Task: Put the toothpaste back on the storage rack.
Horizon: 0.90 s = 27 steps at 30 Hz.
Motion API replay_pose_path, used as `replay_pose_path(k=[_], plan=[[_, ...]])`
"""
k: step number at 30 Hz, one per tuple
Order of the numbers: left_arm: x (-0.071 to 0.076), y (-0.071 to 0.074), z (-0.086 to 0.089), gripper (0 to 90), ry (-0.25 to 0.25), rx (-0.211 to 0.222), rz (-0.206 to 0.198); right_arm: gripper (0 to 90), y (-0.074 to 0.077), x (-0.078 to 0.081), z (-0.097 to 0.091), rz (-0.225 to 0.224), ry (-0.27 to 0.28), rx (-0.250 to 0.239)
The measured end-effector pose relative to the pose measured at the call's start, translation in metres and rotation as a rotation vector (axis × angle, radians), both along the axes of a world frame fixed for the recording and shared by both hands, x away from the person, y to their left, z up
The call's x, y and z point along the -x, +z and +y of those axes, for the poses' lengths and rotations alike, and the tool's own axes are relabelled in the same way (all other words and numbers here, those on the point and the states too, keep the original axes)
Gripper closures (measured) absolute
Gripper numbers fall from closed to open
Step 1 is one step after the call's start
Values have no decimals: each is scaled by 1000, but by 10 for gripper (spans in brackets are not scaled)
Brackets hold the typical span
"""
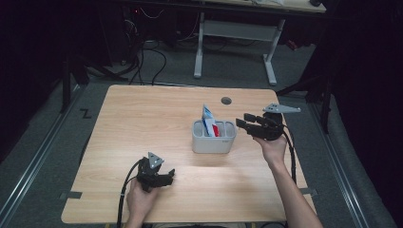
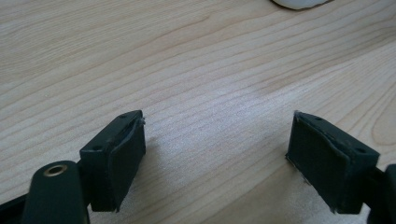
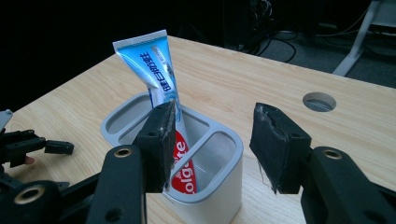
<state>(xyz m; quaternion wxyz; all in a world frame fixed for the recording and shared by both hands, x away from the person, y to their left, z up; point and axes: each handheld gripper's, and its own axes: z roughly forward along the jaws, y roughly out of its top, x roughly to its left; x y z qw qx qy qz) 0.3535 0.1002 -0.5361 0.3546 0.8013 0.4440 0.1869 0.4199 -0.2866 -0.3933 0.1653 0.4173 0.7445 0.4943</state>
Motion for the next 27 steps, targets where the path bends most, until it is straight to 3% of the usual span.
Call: replay_pose_path(k=[27], plan=[[0, 0, 0, 195, -1, 0, 0, 499, -4, 22, -38, 7, -43, -34]])
